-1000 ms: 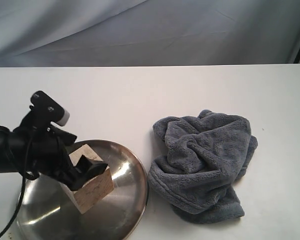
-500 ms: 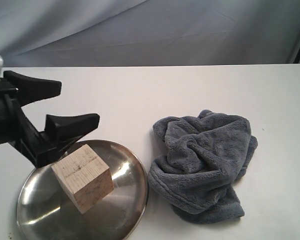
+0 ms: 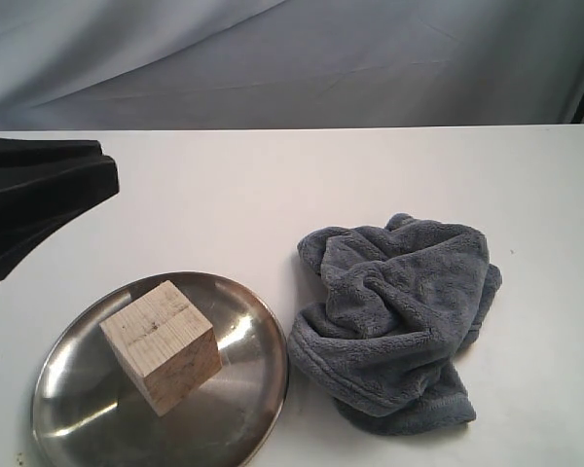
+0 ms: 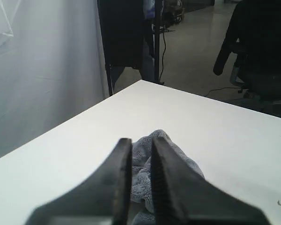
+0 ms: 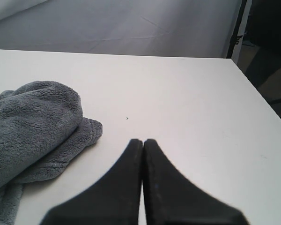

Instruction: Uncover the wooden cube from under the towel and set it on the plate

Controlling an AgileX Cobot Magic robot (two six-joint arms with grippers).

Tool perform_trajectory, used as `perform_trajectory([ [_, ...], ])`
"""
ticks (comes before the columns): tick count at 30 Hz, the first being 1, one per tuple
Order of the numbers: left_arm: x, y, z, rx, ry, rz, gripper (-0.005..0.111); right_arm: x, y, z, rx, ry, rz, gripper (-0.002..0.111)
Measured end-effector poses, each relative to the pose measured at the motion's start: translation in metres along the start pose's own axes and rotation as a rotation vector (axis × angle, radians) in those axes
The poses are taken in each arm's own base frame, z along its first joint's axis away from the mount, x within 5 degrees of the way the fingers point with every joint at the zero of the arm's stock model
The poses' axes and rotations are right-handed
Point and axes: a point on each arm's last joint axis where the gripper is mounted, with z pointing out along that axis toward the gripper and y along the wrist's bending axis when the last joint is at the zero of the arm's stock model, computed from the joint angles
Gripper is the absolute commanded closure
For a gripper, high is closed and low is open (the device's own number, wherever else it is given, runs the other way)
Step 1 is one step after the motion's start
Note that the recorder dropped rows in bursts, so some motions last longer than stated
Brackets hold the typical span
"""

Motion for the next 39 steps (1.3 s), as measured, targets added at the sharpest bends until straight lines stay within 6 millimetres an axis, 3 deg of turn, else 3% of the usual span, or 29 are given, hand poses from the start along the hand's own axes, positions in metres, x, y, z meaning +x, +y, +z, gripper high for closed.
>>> perform_trajectory([
  [7, -0.003, -0.006, -0.009, 0.006, -0.01, 0.019, 0.107, 0.0, 0.0, 0.0, 0.0, 0.0, 0.0, 0.108],
  [22, -0.003, -0.005, -0.01, -0.012, -0.009, 0.008, 0.107, 0.0, 0.0, 0.0, 0.0, 0.0, 0.0, 0.108],
  [32, 0.001, -0.005, -0.01, -0.02, 0.042, 0.099, 0.106, 0.0, 0.0, 0.0, 0.0, 0.0, 0.0, 0.108],
  [36, -0.003, -0.003, -0.027, -0.165, -0.026, 0.067, 0.106, 0.0, 0.0, 0.0, 0.0, 0.0, 0.0, 0.108],
  [39, 0.0, -0.009, -0.05, -0.266, -0.112, 0.062, 0.106, 0.0, 0.0, 0.0, 0.0, 0.0, 0.0, 0.108],
])
